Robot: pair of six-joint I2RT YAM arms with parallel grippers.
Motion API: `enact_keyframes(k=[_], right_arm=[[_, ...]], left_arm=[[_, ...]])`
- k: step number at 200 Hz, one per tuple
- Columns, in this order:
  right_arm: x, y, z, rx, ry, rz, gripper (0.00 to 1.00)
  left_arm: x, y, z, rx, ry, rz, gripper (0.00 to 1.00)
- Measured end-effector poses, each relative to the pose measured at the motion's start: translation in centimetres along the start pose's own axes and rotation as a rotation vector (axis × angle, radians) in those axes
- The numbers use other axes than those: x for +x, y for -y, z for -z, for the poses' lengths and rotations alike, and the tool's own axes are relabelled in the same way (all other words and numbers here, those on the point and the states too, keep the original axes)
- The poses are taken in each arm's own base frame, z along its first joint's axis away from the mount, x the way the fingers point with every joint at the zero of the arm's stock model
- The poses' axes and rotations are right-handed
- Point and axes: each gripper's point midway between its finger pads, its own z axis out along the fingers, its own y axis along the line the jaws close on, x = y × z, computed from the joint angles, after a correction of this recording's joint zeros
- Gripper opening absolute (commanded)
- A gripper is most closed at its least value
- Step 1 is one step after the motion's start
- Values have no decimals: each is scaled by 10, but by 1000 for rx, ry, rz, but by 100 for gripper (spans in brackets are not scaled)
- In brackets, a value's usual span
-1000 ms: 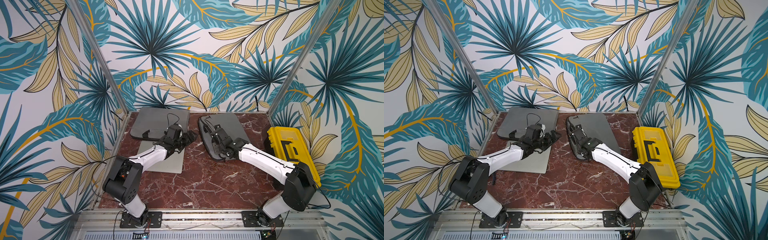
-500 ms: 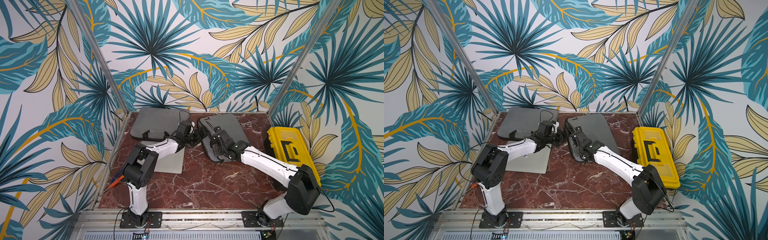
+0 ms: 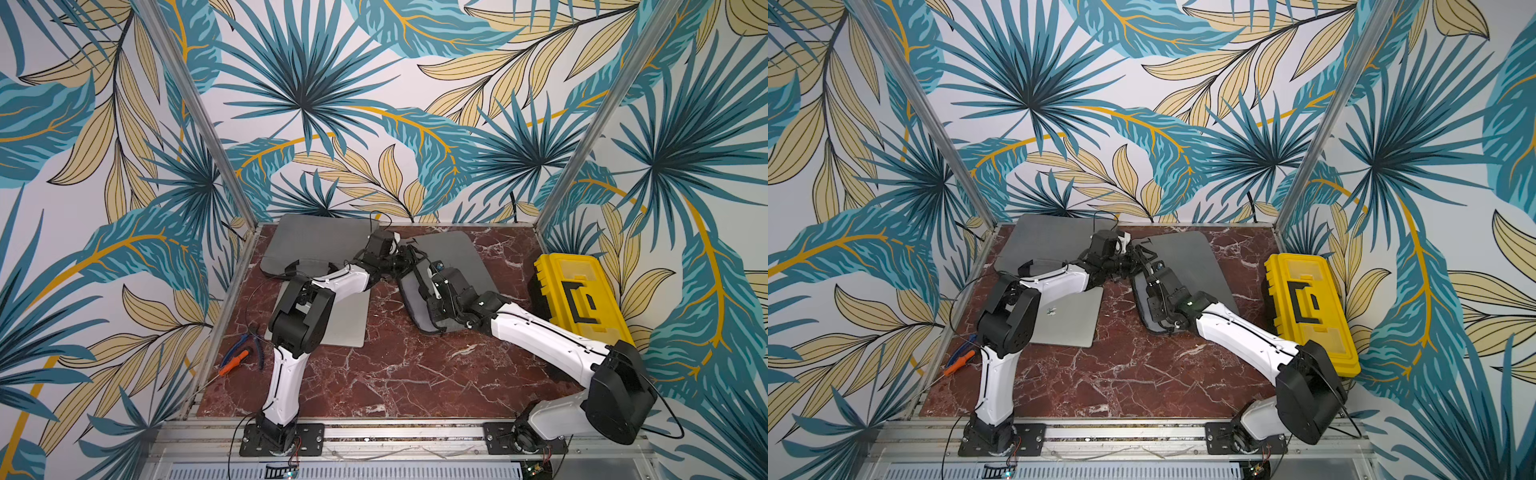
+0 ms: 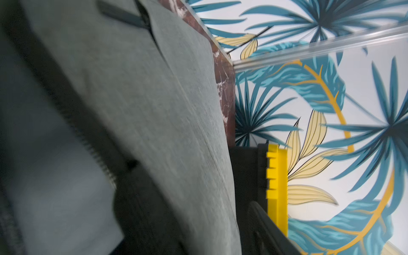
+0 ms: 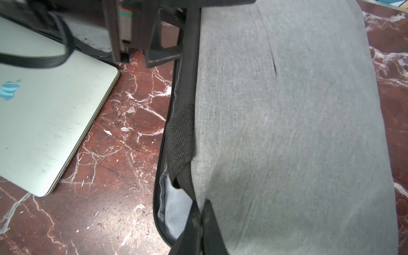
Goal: Open the zippered laptop bag and take out the laptop
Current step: Open the bag flap on the zippered laptop bag.
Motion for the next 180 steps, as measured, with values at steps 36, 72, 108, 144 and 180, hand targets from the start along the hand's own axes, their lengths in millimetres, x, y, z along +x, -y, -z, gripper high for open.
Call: enact_keyframes(k=[36, 72, 108, 144, 180], right_arm=[[-7, -4, 2, -17, 21, -22, 73], [-23, -5, -3, 4, 41, -75, 97], [-23, -10, -31, 63, 2, -56, 100], [-16, -2, -58, 179, -26, -25, 100], [-18, 18, -73, 332, -12, -27, 97]], left_arm=[[1, -9, -4, -15, -1, 20, 18], [1, -5, -4, -9, 6, 13, 17], [2, -1, -3, -3, 8, 8, 17], [1, 10, 2, 12, 14, -2, 17], [2, 19, 9, 20, 23, -9, 16]])
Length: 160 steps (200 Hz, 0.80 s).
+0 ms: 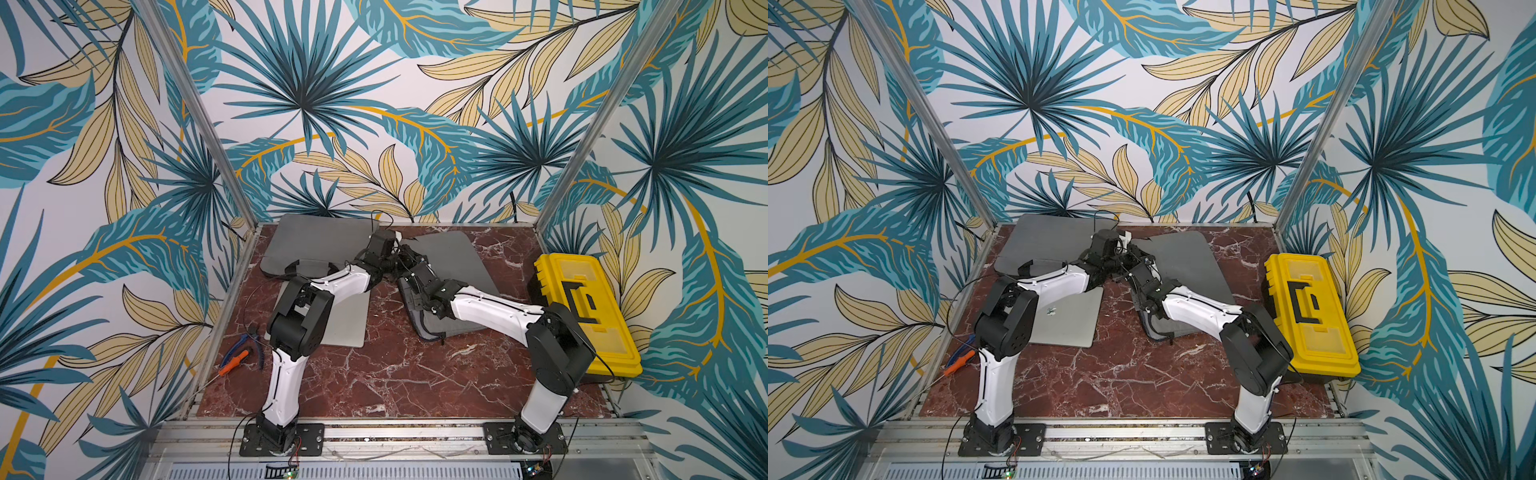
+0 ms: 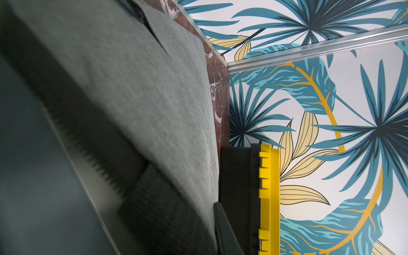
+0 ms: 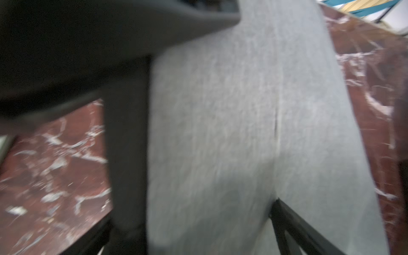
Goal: Open the zippered laptop bag and take out the laptop
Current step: Open the bag flap on the zippered laptop bag.
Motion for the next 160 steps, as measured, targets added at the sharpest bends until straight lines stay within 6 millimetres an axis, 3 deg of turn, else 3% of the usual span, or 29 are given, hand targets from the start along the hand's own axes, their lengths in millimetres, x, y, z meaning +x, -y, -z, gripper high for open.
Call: enact_keyframes(k=[13, 21, 38, 70, 92, 120, 160], right_arm=[[-4, 6, -3, 52, 18, -7, 88], [-7, 11, -3, 82, 30, -12, 69], [-12, 19, -2, 131, 55, -33, 47], [-17, 27, -2, 165, 74, -40, 20], [-19, 33, -6, 172, 77, -40, 11], [-23, 37, -7, 155, 80, -35, 9], [-33, 45, 2, 126, 94, -42, 8]], left_arm=[[0, 2, 3, 2, 3, -1, 16], [1, 4, 5, 4, 4, -2, 16], [2, 5, 7, 6, 5, -3, 19], [2, 7, 15, 10, 10, 4, 47], [-2, 5, 26, 4, 33, 15, 72], [-14, -1, 56, -13, 95, 18, 98], [-21, -23, 98, -58, 173, 31, 100]])
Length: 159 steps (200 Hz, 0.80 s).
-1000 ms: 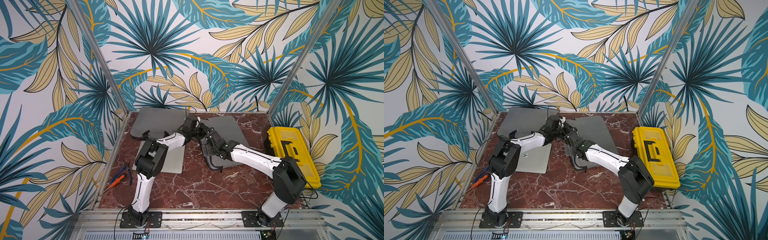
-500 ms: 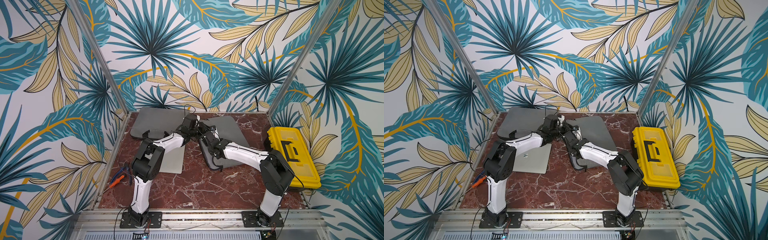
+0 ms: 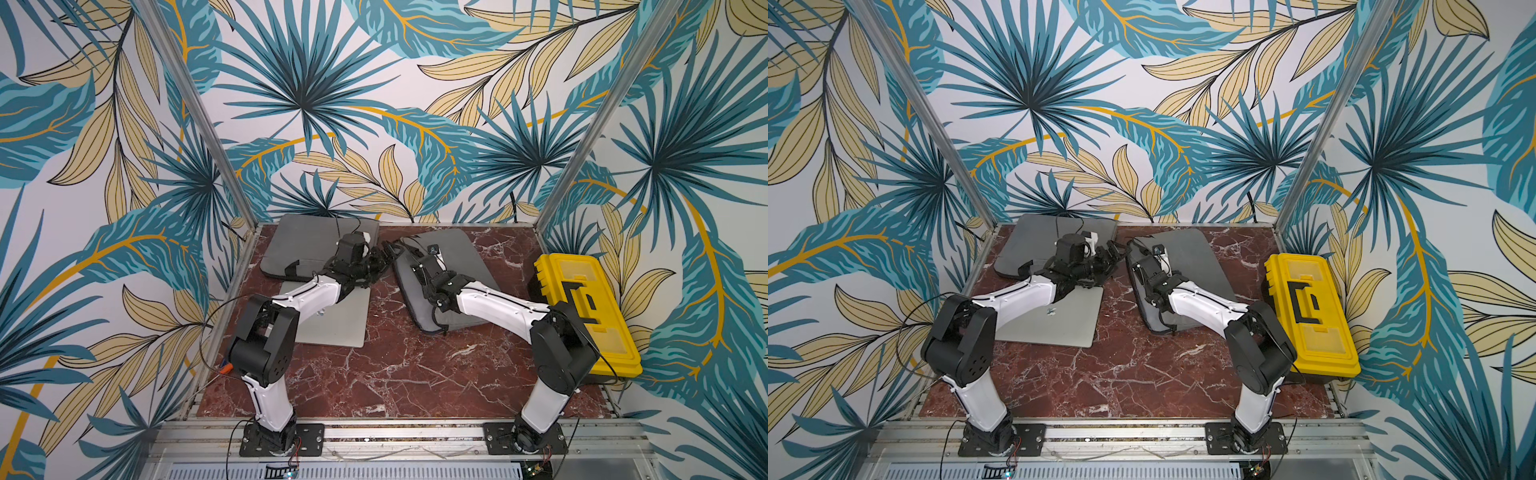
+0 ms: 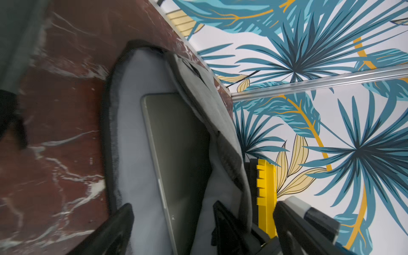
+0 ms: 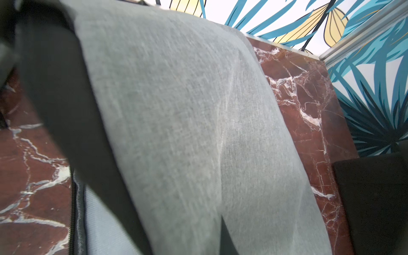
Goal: Open the zippered laptop bag and take out the laptop
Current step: Open the bag flap on the zippered laptop bag, then take out the laptop from the zippered laptop bag.
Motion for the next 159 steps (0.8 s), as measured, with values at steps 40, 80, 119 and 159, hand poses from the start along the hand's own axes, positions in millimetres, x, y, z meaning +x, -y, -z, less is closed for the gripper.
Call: enact_keyframes(k=[40, 80, 119, 159], right_arm=[[-5, -1, 4, -39, 2, -4, 8], [-5, -6, 5, -71, -5, -3, 8], [-8, -9, 10, -108, -4, -14, 8], [-13, -12, 17, -155, 1, -34, 8]], left_arm=[[22, -41, 2, -82, -34, 38, 92], [46, -52, -14, -91, -91, 40, 86], [70, -64, -39, -95, -164, 50, 82], [78, -68, -60, -75, -196, 72, 76]])
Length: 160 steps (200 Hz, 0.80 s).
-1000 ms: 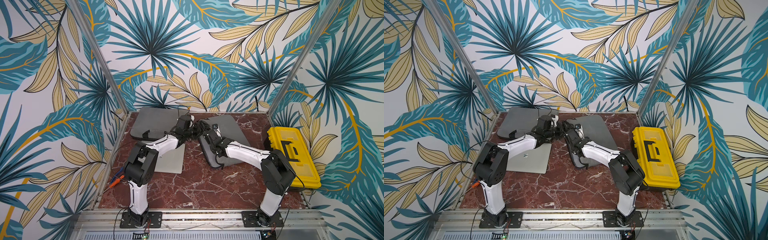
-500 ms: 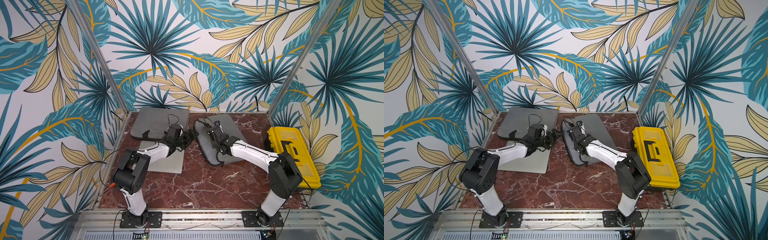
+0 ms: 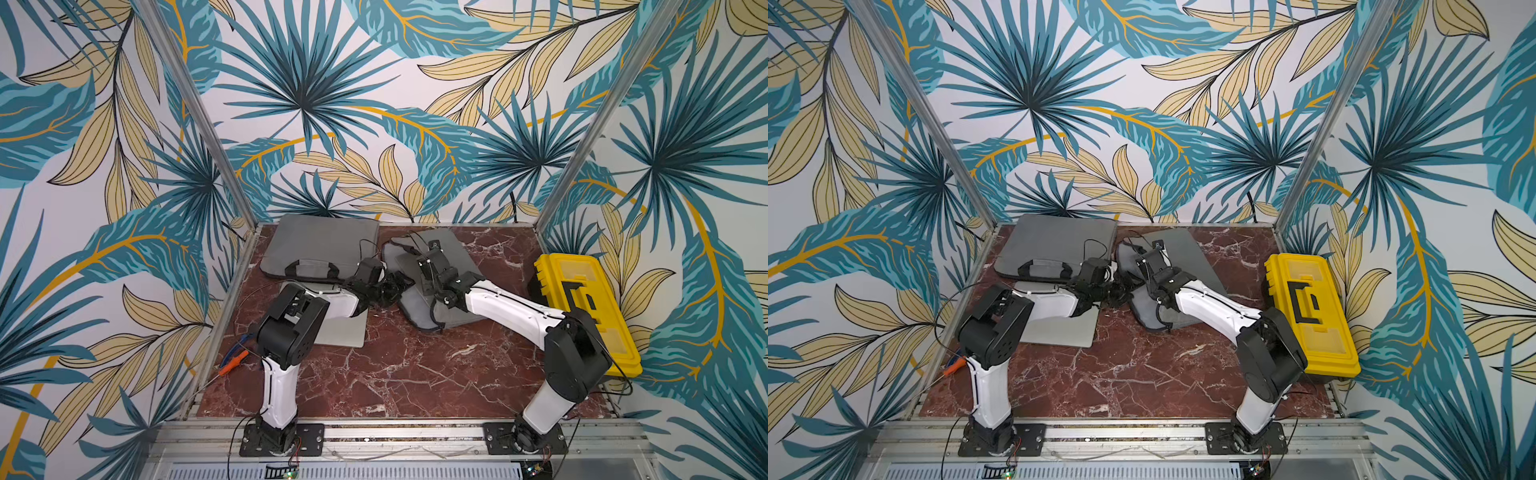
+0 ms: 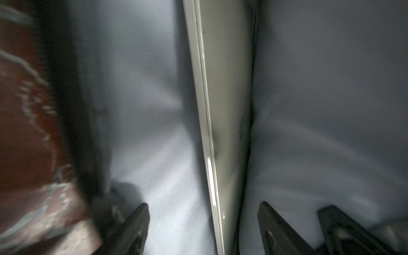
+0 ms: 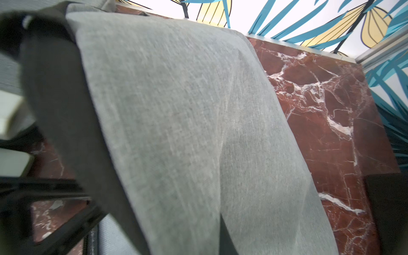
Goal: Open the zippered laptop bag and take out the laptop
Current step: Take out the laptop from the zippered laptop bag.
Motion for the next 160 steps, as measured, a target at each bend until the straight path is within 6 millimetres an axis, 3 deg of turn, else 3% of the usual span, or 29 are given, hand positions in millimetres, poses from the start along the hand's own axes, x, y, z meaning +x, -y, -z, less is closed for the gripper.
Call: enact_keyframes(k=[57, 100, 160], right_arm=[[0, -7, 2, -48, -9, -19, 7], [3, -14, 3, -89, -19, -46, 7], [4, -25, 7, -165, -31, -91, 5]], left_arm=[[-9, 12, -13, 47, 6, -5, 72], [-11, 9, -29, 47, -2, -7, 72], [-17, 11, -52, 95, -4, 5, 64]])
